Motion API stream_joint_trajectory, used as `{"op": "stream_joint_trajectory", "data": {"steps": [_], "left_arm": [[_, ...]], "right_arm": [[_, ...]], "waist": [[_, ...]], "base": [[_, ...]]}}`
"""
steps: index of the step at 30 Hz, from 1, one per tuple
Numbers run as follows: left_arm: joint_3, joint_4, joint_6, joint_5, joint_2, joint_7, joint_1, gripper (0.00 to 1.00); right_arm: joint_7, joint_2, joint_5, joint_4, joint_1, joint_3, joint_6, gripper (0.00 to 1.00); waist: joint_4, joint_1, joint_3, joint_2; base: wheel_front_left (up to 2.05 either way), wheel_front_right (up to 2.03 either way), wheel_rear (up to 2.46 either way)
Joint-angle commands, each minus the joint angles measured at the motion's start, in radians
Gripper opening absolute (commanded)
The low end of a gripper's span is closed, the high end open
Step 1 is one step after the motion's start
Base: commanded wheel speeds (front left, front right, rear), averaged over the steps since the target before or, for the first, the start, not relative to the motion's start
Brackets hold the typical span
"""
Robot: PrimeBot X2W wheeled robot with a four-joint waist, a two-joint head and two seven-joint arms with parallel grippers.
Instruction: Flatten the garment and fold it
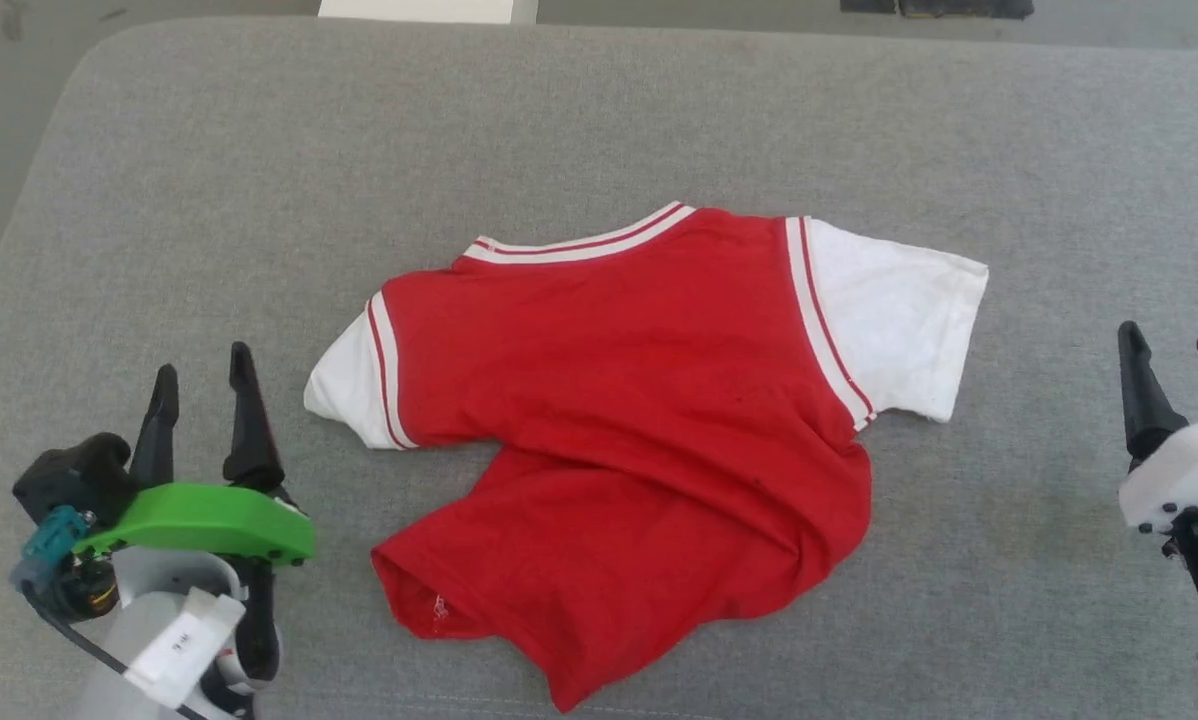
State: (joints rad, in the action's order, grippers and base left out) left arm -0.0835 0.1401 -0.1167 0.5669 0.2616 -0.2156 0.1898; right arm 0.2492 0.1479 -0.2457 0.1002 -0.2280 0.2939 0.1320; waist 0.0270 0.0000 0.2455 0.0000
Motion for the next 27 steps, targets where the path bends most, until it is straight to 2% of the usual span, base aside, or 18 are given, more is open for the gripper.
{"op": "stream_joint_trajectory", "data": {"steps": [1, 6, 12, 16, 22, 27], "left_arm": [[-0.005, -0.008, 0.001, -0.025, -0.007, -0.015, -0.008, 1.0], [-0.015, -0.026, 0.002, -0.058, -0.029, -0.036, 0.011, 1.0], [-0.028, -0.036, 0.011, -0.09, -0.059, -0.043, 0.061, 1.0], [-0.033, -0.031, 0.024, -0.105, -0.077, -0.045, 0.095, 1.0], [-0.029, -0.021, 0.041, -0.127, -0.109, -0.046, 0.119, 1.0], [-0.016, -0.009, 0.06, -0.146, -0.13, -0.046, 0.124, 1.0]], "right_arm": [[0.035, 0.016, 0.007, -0.001, -0.034, -0.016, -0.001, 1.0], [0.2, 0.09, 0.019, 0.016, -0.15, -0.107, -0.001, 1.0], [0.46, 0.176, 0.054, 0.069, -0.311, -0.243, -0.001, 1.0], [0.595, 0.205, 0.085, 0.111, -0.387, -0.313, -0.001, 1.0], [0.703, 0.218, 0.08, 0.165, -0.414, -0.395, -0.001, 1.0], [0.787, 0.238, 0.025, 0.181, -0.384, -0.465, -0.001, 1.0]], "waist": [[0.008, 0.0, 0.02, 0.0], [0.023, 0.0, 0.072, 0.0], [0.061, 0.0, 0.15, 0.0], [0.087, 0.0, 0.194, 0.0], [0.115, 0.0, 0.228, 0.0], [0.119, 0.0, 0.236, 0.0]], "base": [[0.0, 0.0, 0.0], [0.0, 0.0, 0.0], [0.0, 0.0, 0.0], [0.0, 0.0, 0.0], [0.0, 0.0, 0.0], [0.0, 0.0, 0.0]]}}
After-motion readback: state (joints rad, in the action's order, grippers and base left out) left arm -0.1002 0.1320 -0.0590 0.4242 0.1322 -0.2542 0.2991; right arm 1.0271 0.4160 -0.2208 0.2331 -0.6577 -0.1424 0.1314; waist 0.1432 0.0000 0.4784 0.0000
